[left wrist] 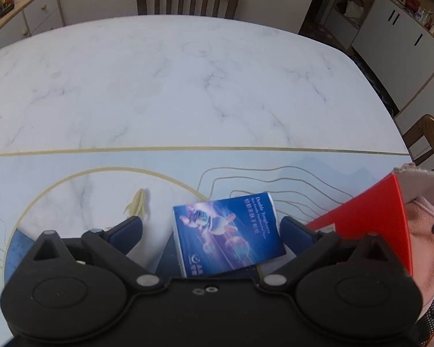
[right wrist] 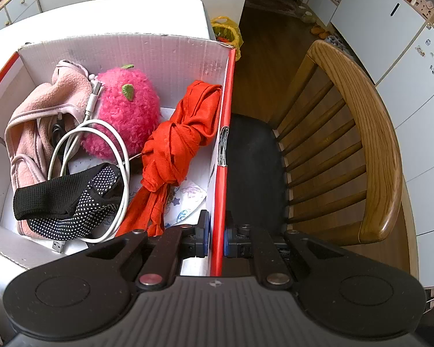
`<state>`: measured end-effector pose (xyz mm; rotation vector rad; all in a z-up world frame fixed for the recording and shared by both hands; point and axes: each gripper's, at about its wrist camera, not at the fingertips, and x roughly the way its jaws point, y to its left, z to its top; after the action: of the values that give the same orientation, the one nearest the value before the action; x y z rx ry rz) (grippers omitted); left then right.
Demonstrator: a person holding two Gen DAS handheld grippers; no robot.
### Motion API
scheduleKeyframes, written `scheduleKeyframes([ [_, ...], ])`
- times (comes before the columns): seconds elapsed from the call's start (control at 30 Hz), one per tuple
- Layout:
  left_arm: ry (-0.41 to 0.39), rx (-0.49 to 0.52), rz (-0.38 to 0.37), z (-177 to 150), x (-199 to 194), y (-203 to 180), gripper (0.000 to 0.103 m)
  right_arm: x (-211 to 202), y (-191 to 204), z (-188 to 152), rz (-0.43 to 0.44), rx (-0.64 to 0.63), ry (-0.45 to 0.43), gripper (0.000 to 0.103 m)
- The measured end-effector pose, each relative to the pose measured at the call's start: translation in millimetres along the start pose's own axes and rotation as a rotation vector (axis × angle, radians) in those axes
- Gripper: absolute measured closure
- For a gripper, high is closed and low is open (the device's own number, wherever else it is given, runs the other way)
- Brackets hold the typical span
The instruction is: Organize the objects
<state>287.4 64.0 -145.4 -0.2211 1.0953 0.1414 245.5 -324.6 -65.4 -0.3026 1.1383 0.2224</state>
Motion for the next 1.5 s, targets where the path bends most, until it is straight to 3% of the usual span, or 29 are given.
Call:
scheduleKeyframes([
  [0.17,-0.008,0.001,-0.053,0,-2,-2,0.023,0,2,0,0.000,0.001,-0.001,0.094],
  [0.53,-0.051,-0.022,-0.034,-7,-13,9,0.033,0,3,-1,0.000,0.000,-0.001,0.094],
  [0.63,-0.054,-0.048,-0.037,-10,-20,18,0.041,0,3,-1,0.000,0.000,-0.001,0.094],
  [0.7,-0.058,-0.067,-0.051,-12,-29,25,0.055,0,3,-1,-0.001,-0.001,-0.001,0.094],
  [0.77,-0.062,-0.084,-0.069,-13,-36,31,0.061,-1,3,-1,-0.002,-0.005,-0.004,0.094],
  [0.97,-0.075,-0.091,-0.065,-15,-46,39,0.067,-1,3,-1,-0.001,-0.007,-0.005,0.094],
  [1.27,-0.043,-0.104,-0.063,-48,-60,56,0.067,-1,3,-2,0.000,-0.011,-0.010,0.094],
  [1.37,-0.011,-0.069,-0.054,-64,-64,60,0.058,-1,3,-2,0.000,-0.012,-0.010,0.094],
  [1.43,-0.010,-0.036,-0.052,-72,-69,62,0.044,-1,3,-2,0.000,-0.013,-0.010,0.094],
  [1.5,-0.038,0.007,-0.046,-76,-78,63,0.022,-1,4,-2,-0.001,-0.017,-0.010,0.094],
])
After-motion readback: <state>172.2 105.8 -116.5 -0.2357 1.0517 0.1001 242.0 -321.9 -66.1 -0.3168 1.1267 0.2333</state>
